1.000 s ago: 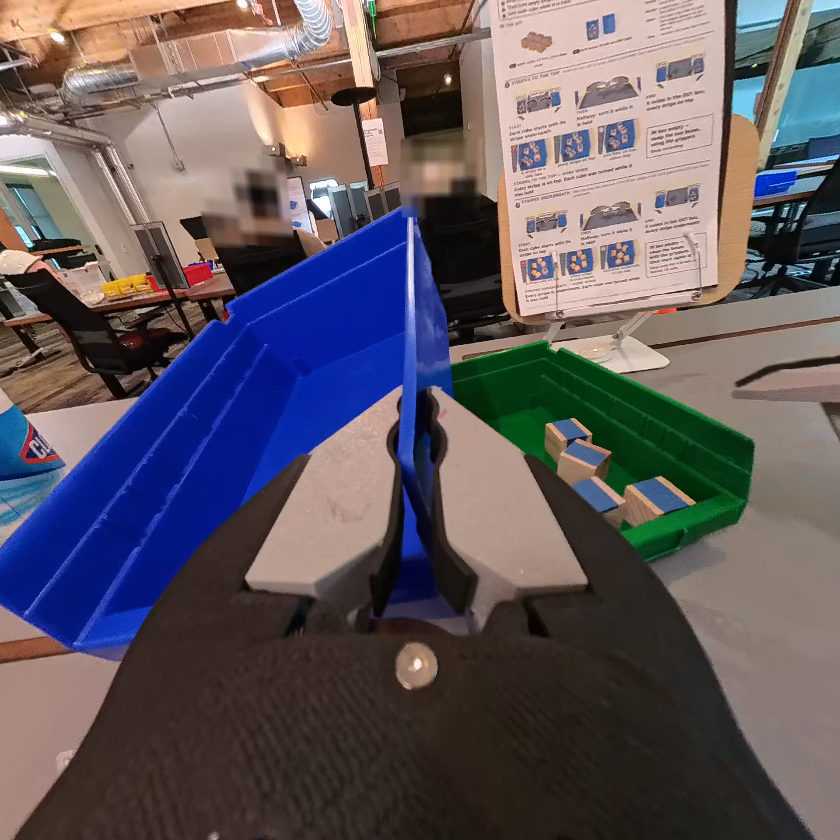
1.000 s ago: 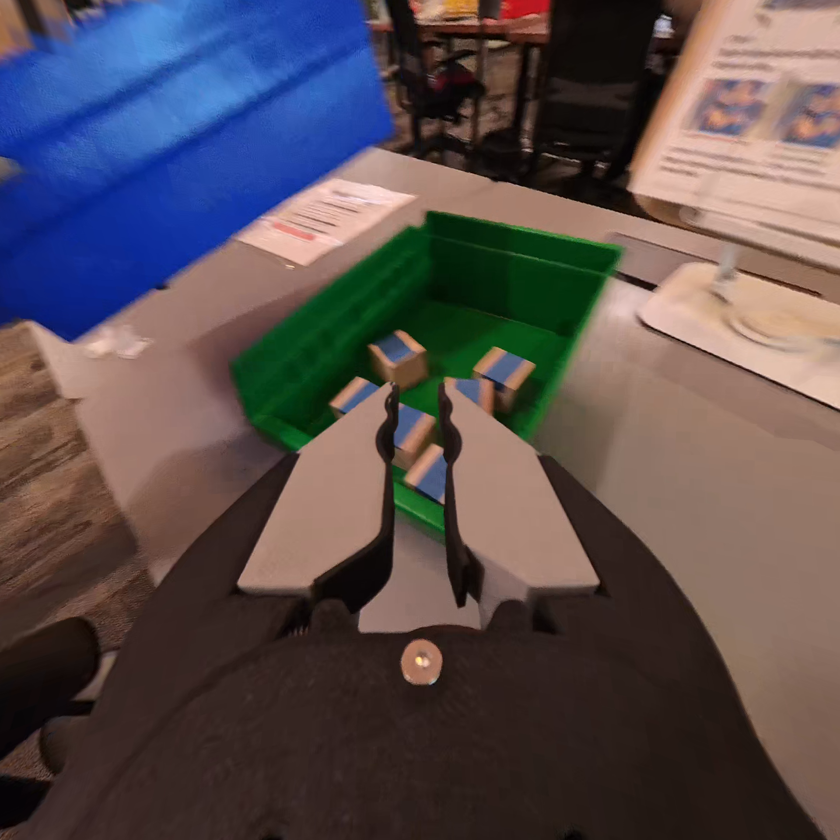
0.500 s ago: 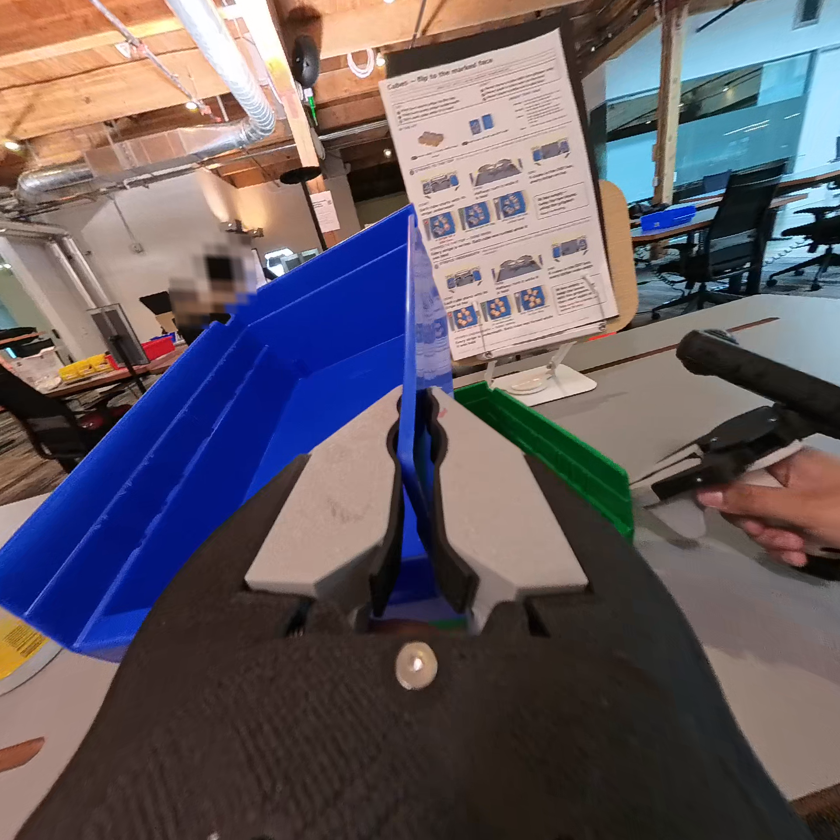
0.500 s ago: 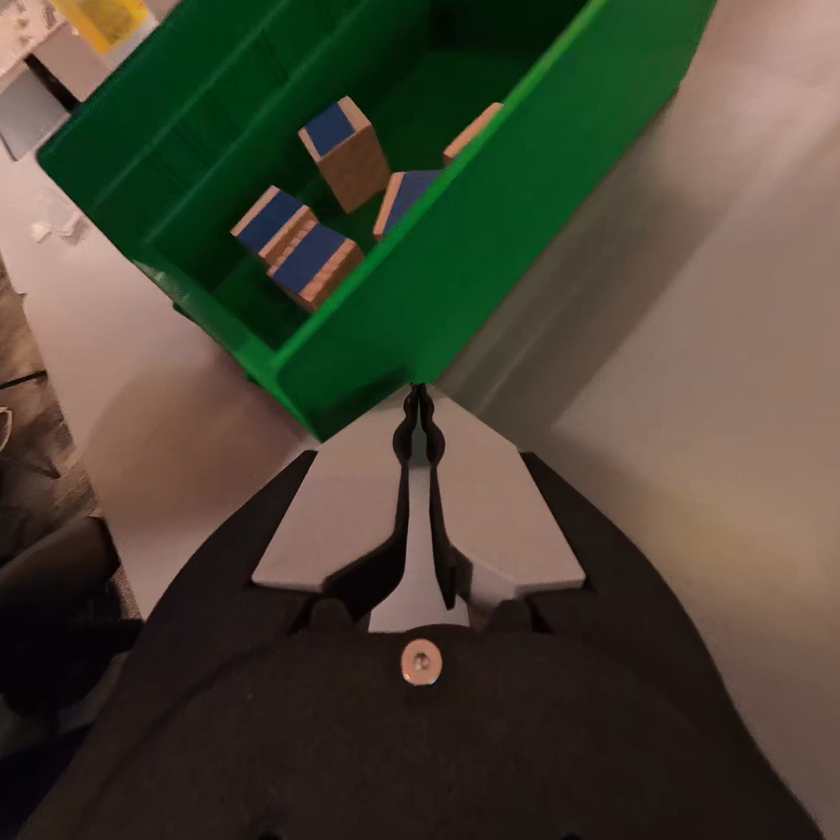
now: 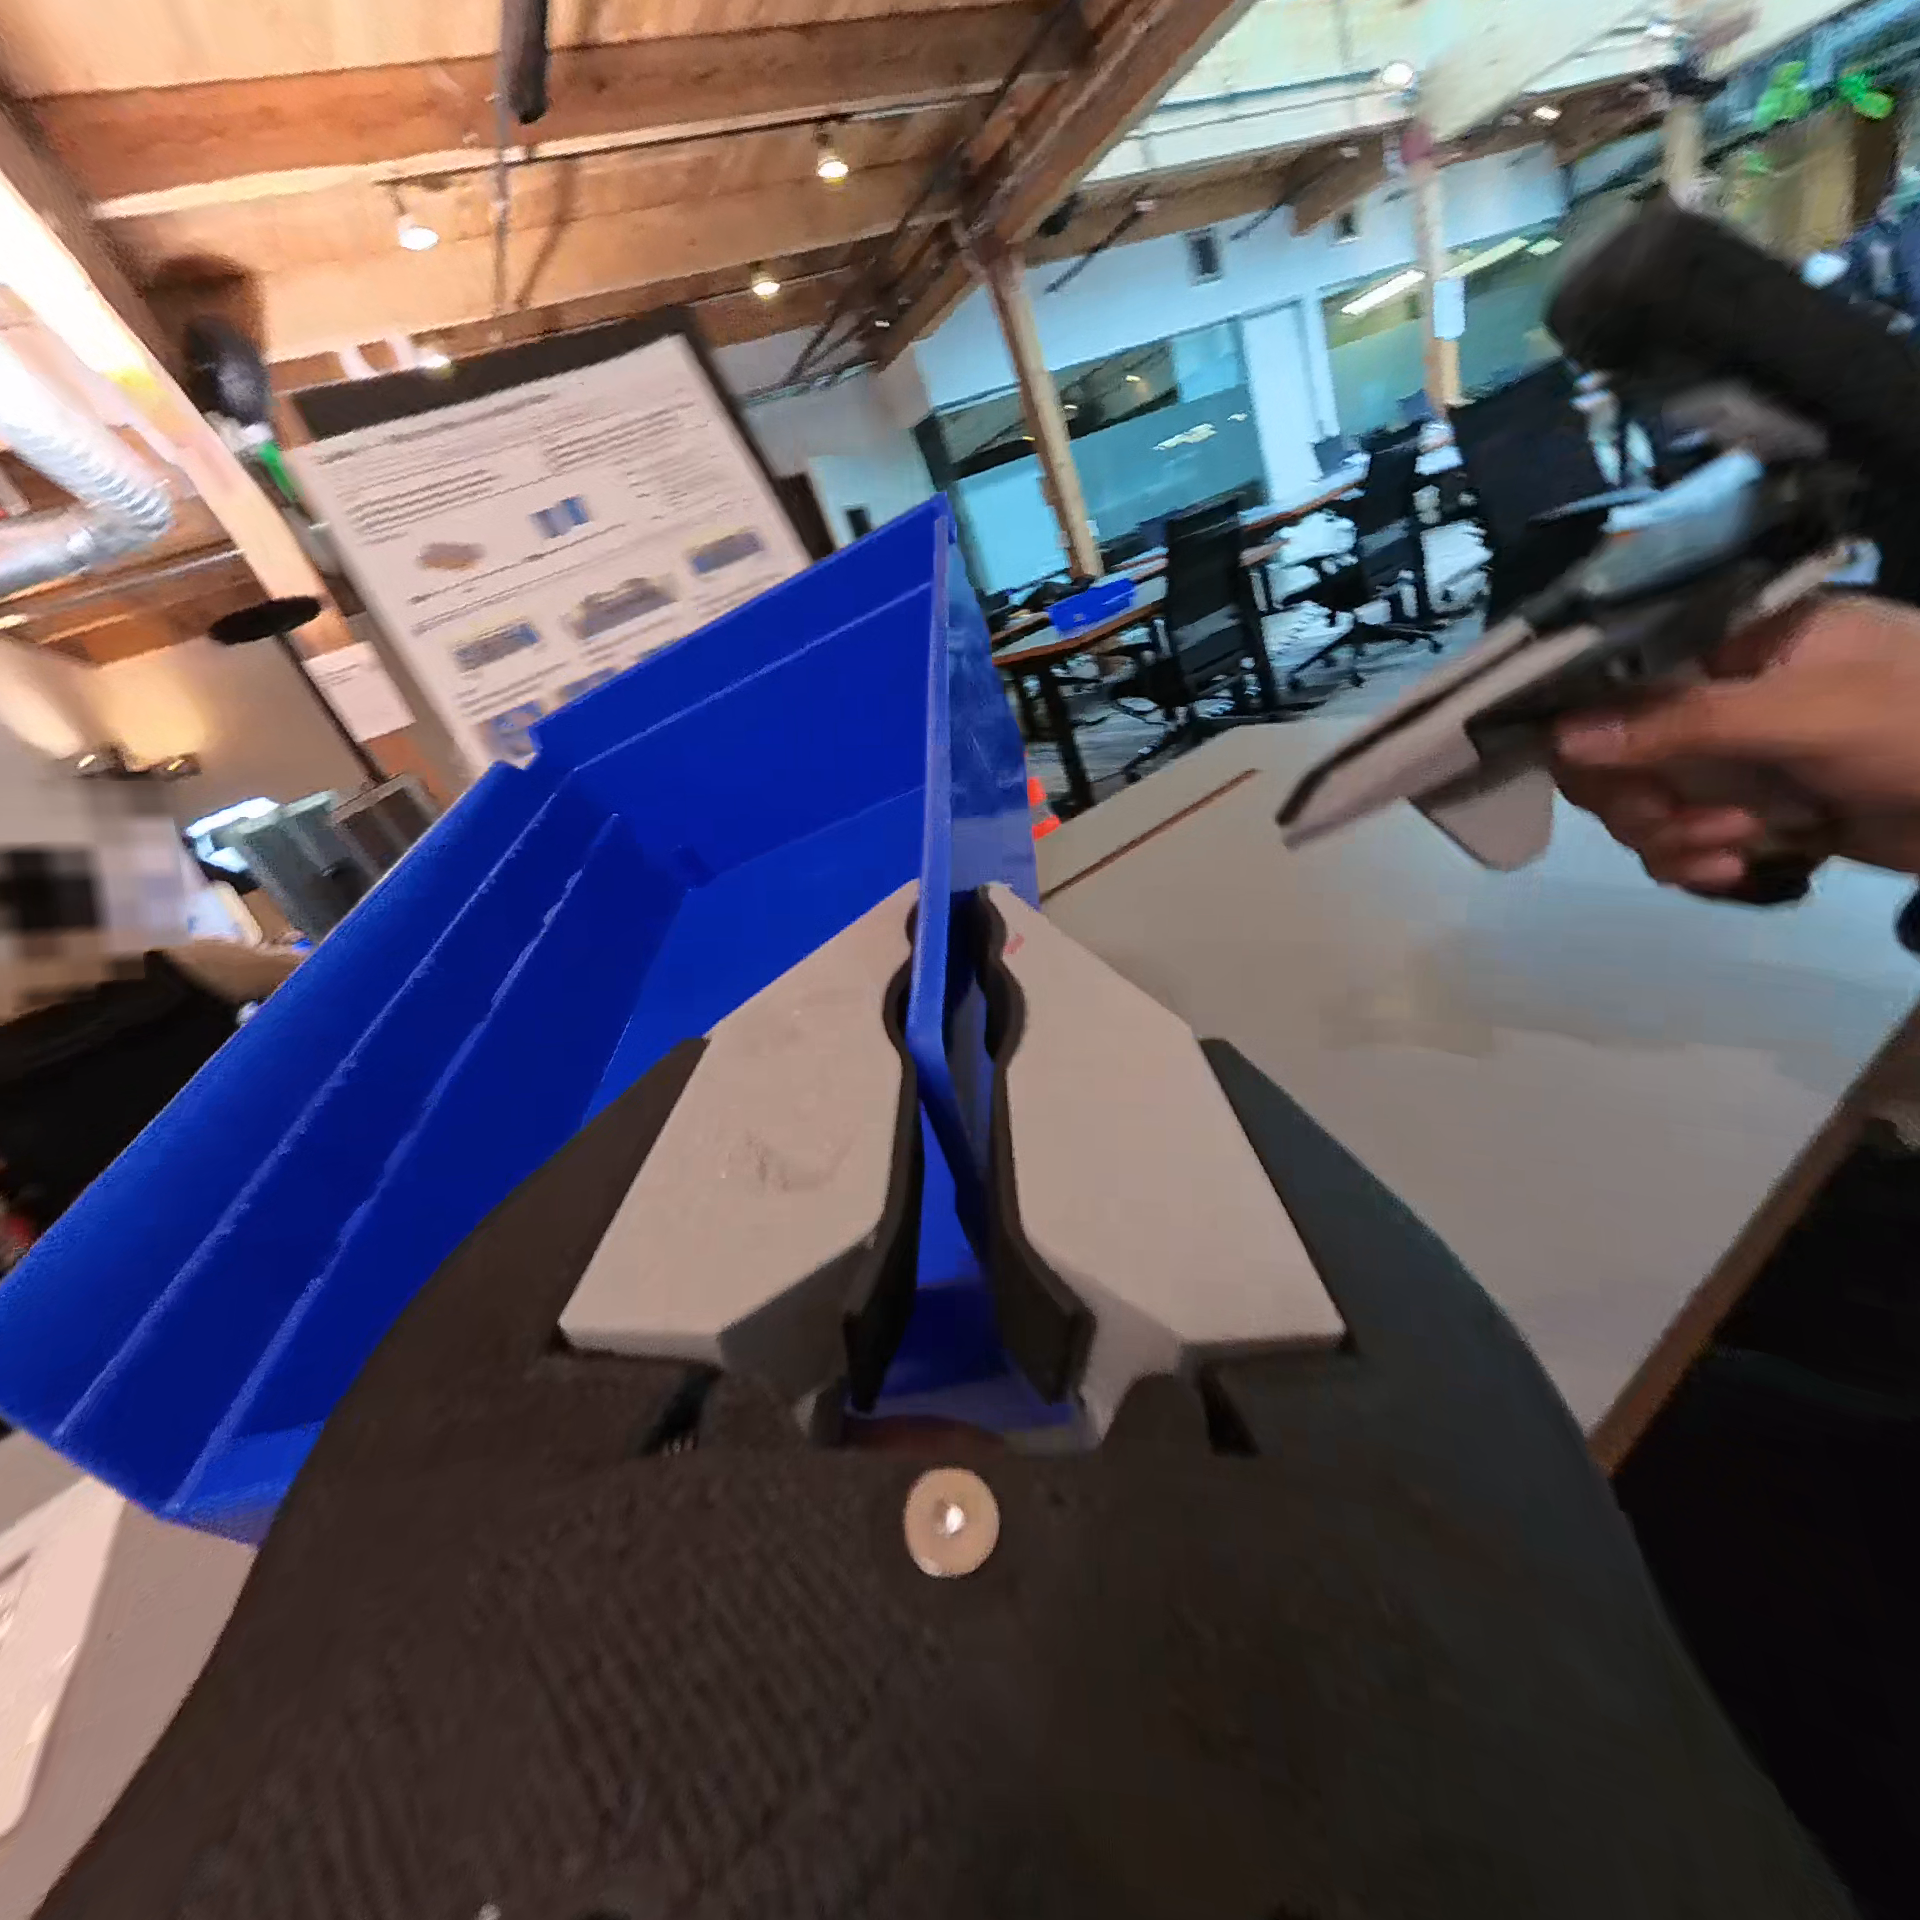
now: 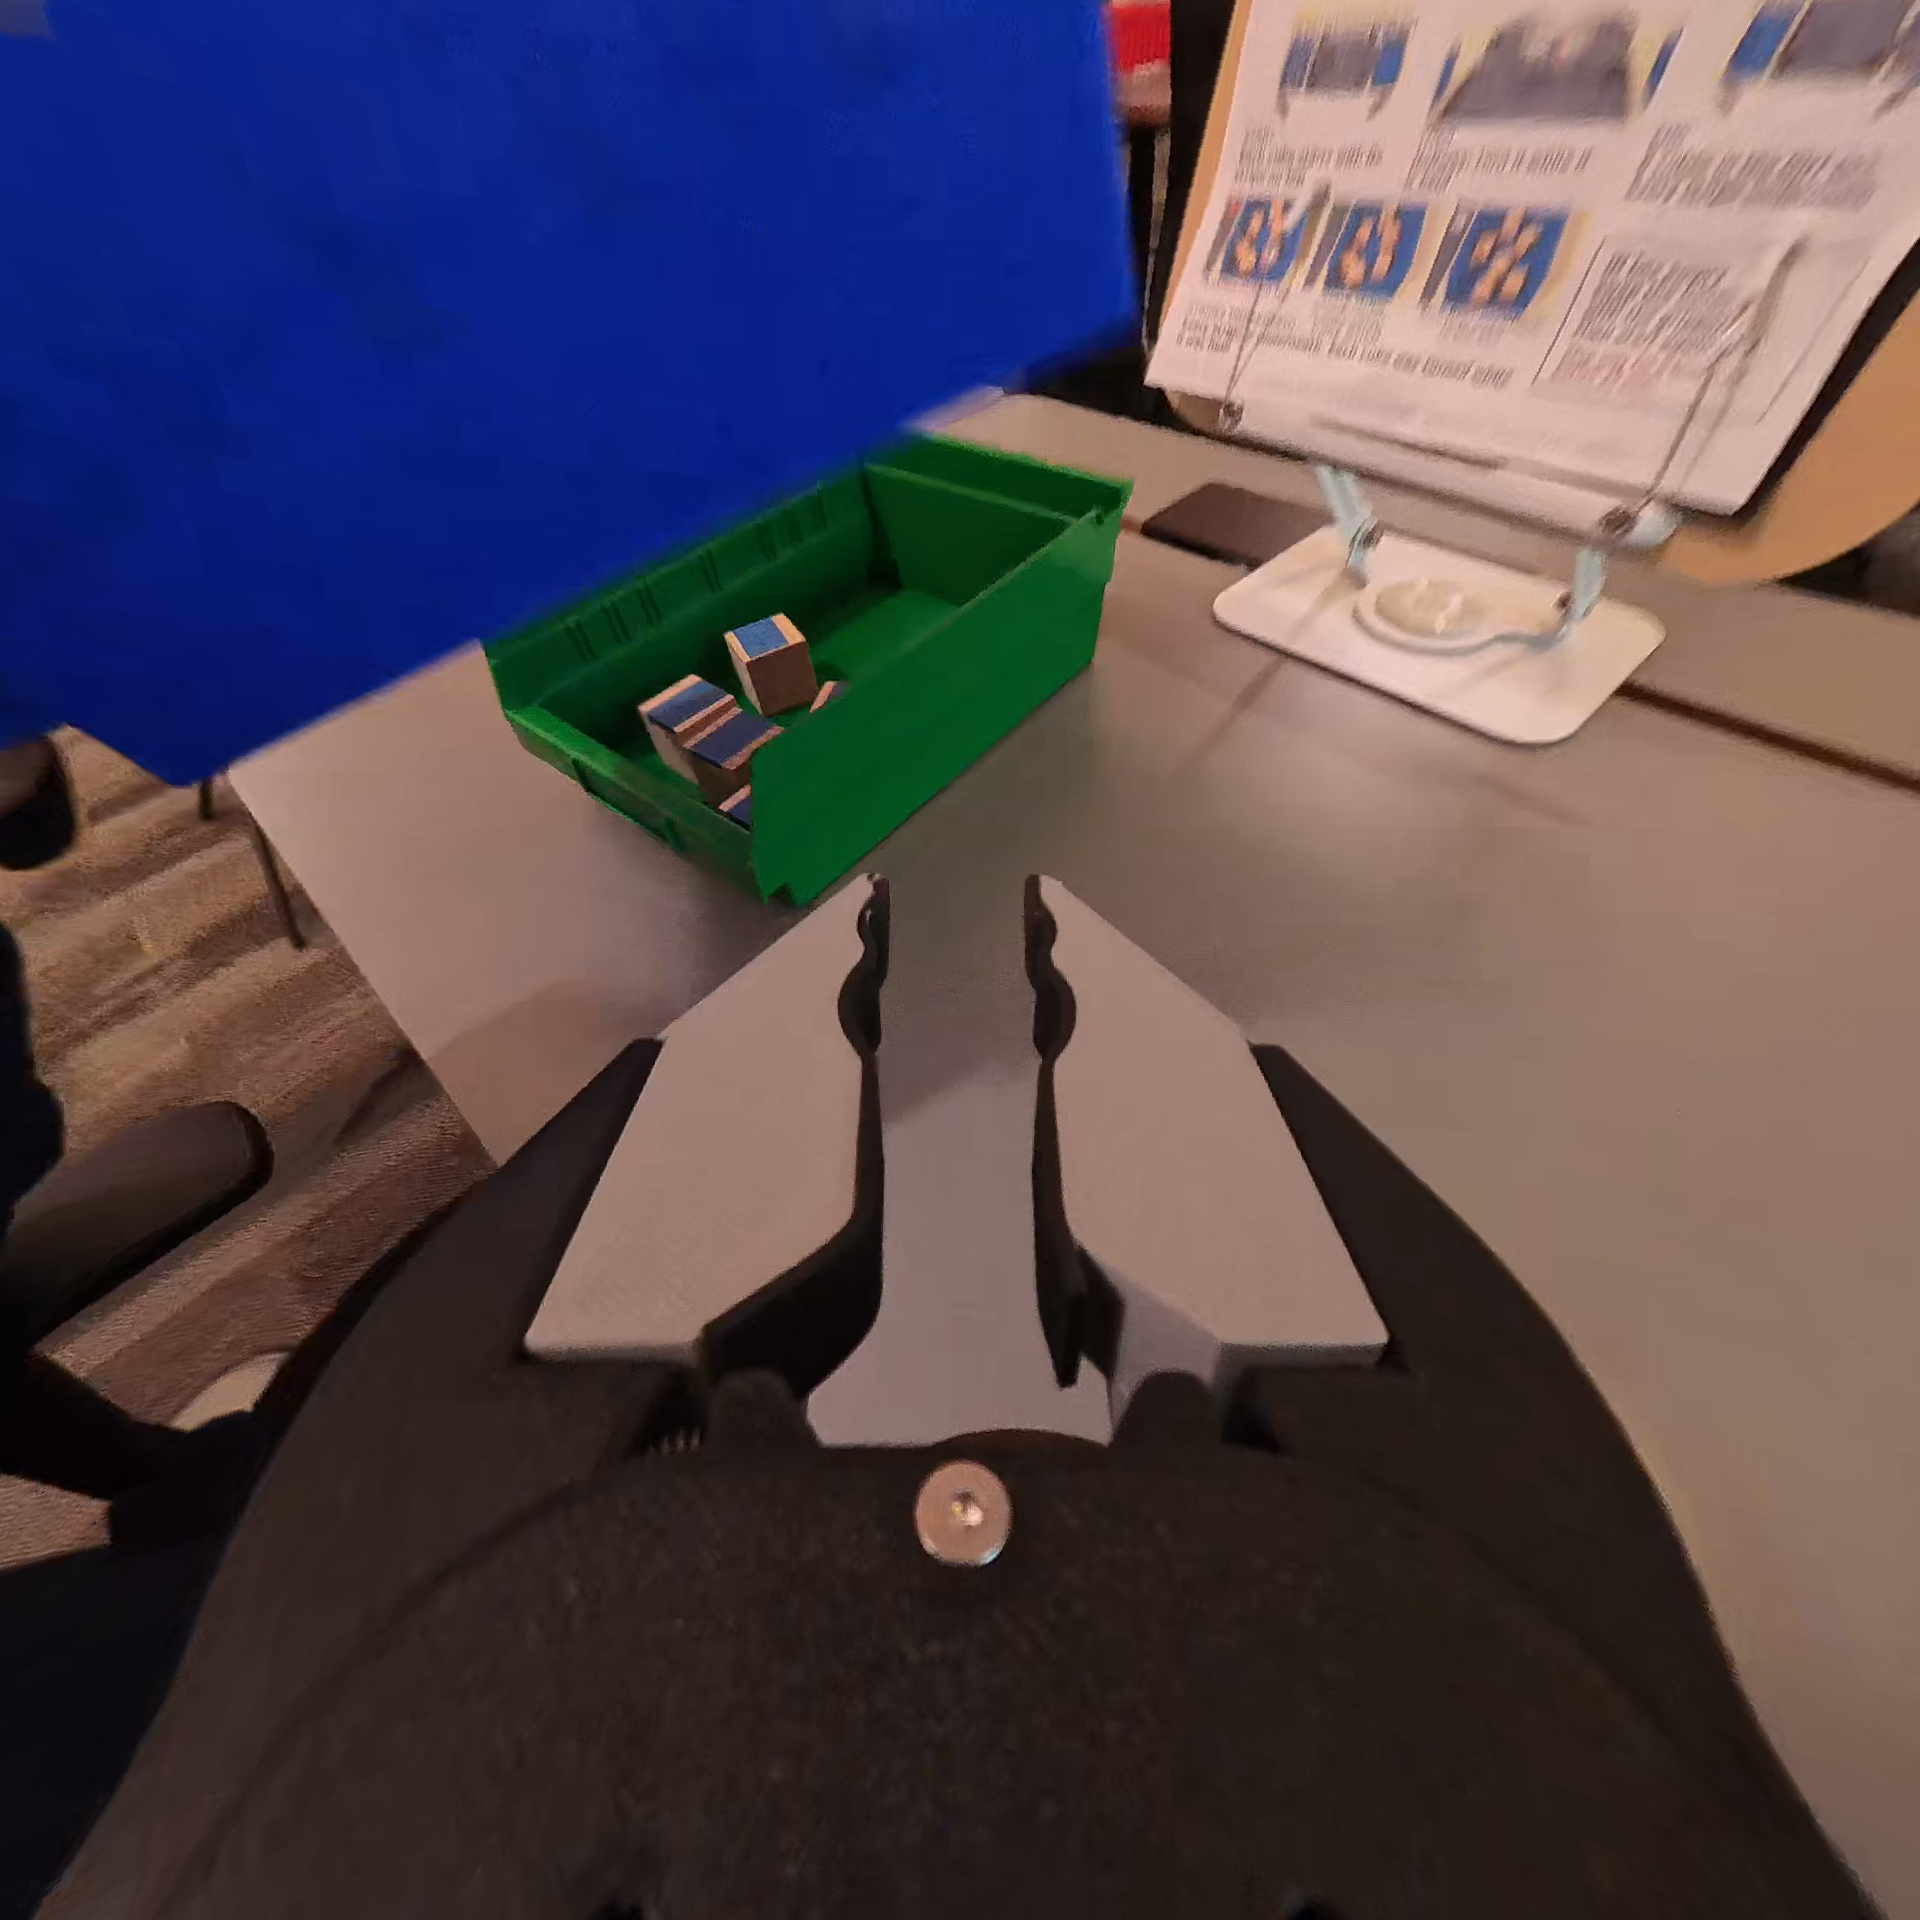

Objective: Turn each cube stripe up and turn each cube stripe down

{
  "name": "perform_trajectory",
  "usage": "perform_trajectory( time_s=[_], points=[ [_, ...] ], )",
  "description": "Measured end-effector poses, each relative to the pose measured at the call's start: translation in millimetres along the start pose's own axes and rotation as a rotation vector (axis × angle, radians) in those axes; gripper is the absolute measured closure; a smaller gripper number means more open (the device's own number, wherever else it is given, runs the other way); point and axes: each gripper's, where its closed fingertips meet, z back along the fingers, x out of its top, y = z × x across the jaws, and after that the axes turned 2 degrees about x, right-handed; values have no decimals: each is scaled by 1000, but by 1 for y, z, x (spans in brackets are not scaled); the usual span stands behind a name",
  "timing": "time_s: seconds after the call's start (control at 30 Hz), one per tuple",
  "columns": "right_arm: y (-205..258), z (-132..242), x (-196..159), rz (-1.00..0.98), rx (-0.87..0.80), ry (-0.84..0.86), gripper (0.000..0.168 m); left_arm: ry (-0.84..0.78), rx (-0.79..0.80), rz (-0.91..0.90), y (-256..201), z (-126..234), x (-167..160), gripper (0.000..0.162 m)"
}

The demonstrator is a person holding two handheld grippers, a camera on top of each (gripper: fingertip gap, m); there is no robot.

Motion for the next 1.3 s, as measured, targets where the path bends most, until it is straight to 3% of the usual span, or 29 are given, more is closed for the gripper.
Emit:
perform_trajectory(
  time_s=[0.23,0.3,0.6,0.73,0.97,1.1,1.2,1.3],
  points=[
    [-32,85,8,91,-187,-65,145,64,-225,9,-115,-63,-26,158],
    [-38,97,8,63,-191,-77,144,86,-218,-101,-143,-83,-41,158],
    [-56,109,3,38,-204,-86,144,97,-196,-283,-224,-135,-73,158],
    [-60,104,-3,44,-218,-53,143,159,-219,-248,-246,-155,-98,157],
    [-64,84,-22,25,-201,29,142,278,-272,-72,-260,-171,-125,151],
    [-54,69,-38,11,-149,108,137,209,-314,14,-240,-145,-98,124],
    [-46,57,-48,36,-143,162,135,257,-391,96,-216,-112,-93,106],
    [-28,39,-56,49,-96,202,133,237,-354,144,-165,-86,-89,107]
  ],
)
